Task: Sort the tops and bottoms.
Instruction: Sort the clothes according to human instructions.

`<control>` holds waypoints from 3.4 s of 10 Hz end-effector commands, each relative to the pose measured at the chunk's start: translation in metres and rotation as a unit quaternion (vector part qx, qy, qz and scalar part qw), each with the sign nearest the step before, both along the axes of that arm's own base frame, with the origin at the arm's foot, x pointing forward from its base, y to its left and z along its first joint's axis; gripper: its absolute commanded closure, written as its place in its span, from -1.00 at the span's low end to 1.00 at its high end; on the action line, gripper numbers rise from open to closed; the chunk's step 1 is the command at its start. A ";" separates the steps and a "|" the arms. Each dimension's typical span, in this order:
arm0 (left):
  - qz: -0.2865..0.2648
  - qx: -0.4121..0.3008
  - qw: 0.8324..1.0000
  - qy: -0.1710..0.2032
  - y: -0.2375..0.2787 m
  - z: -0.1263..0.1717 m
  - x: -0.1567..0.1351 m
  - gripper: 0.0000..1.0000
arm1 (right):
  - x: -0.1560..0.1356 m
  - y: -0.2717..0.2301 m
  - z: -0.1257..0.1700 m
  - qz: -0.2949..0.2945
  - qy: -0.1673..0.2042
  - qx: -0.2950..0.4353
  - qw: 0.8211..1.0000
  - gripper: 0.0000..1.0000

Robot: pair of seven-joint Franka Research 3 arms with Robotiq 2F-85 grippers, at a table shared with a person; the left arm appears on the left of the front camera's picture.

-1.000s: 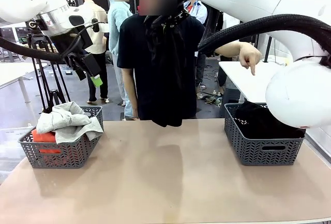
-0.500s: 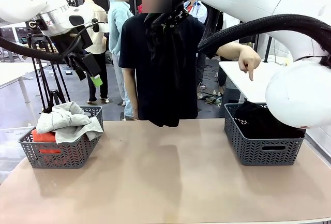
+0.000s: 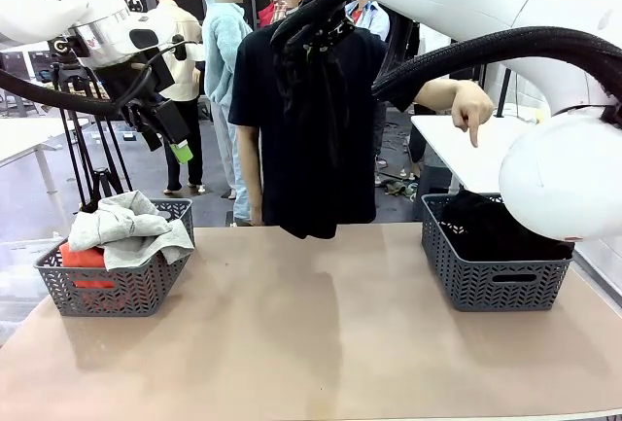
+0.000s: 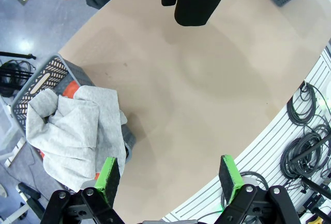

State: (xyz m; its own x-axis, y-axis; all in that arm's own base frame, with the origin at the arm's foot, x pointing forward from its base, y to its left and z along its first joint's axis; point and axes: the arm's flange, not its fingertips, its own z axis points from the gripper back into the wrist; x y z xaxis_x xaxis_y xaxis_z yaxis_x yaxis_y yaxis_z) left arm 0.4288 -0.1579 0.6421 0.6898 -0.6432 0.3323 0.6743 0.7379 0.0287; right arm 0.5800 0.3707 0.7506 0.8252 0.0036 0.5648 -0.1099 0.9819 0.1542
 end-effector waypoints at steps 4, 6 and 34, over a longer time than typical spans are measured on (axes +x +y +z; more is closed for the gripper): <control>0.000 0.000 1.000 -0.001 0.001 0.001 -0.001 -1.00 | -0.024 -0.098 0.086 -0.165 -0.059 -0.026 0.984 1.00; 0.000 0.000 1.000 -0.001 0.001 0.001 -0.001 -1.00 | -0.028 -0.153 0.093 -0.223 -0.057 -0.057 0.971 1.00; 0.000 0.000 1.000 -0.001 0.001 0.001 -0.001 -1.00 | 0.103 -0.390 -0.103 -0.203 0.342 0.052 0.916 1.00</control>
State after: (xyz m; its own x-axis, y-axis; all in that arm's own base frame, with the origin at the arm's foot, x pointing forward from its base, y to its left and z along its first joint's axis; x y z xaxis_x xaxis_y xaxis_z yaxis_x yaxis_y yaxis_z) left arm 0.4291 -0.1576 0.6418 0.6905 -0.6428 0.3318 0.6738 0.7384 0.0282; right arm 0.6590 -0.0019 0.6412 0.9369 -0.3491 -0.0169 0.3463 0.9205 0.1810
